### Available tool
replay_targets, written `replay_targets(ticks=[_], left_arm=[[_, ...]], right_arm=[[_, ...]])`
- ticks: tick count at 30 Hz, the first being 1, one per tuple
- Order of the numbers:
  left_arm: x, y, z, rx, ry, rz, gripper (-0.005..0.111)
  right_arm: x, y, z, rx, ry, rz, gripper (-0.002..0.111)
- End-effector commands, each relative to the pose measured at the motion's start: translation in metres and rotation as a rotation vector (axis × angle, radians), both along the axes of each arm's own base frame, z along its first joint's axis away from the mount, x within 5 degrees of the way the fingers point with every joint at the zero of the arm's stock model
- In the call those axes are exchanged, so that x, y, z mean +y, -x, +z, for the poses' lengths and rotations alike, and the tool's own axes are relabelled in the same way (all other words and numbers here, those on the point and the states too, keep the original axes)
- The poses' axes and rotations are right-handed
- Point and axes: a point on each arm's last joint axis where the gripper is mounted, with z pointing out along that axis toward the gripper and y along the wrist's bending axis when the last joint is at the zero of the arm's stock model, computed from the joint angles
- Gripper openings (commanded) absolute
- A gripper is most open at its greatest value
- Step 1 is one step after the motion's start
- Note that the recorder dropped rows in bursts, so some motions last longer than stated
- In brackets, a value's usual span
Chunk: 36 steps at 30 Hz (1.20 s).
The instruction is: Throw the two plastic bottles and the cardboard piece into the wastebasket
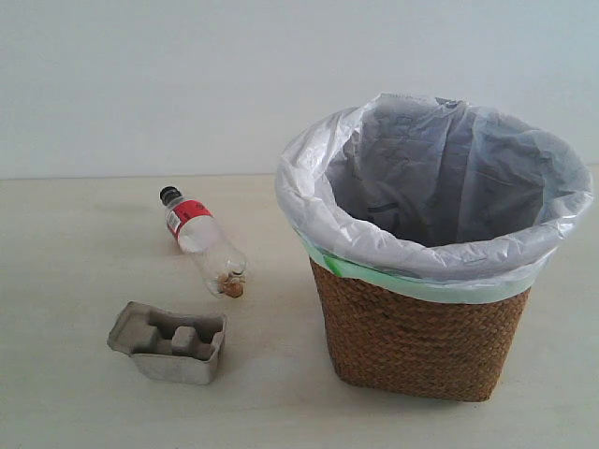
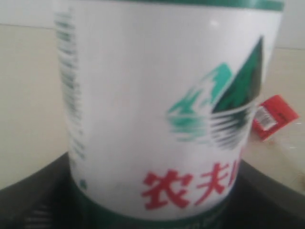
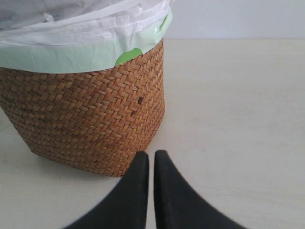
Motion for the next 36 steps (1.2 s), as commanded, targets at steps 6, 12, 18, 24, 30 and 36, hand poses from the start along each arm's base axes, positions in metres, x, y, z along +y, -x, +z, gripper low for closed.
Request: replay_targets(ticks=[6, 12, 18, 24, 30, 36], left_arm=[[-0.185, -0.023, 0.117, -0.323, 0.669, -0.762, 0.035], [-0.198, -0.015, 0.167, -0.197, 0.794, -0.808, 0.103], [-0.201, -0.016, 0.154, -0.1, 0.737, -0.843, 0.106], [-0.198, -0.021, 0.146, -0.095, 0.632, -0.843, 0.106], [-0.185, -0.027, 0.129, -0.015, 0.417, -0.773, 0.106], [-0.153, -0.031, 0.096, 0.23, 0.025, -0.577, 0.106]], right_arm=[[0.0, 0.0, 0.001, -0.01, 0.004, -0.003, 0.0], [0.0, 0.0, 0.001, -0.01, 0.004, -0.003, 0.0], [0.0, 0.0, 0.001, -0.01, 0.004, -0.003, 0.0], [0.0, 0.0, 0.001, -0.01, 0.004, -0.003, 0.0], [0.0, 0.0, 0.001, -0.01, 0.004, -0.003, 0.0], [0.0, 0.0, 0.001, -0.01, 0.004, -0.003, 0.0]])
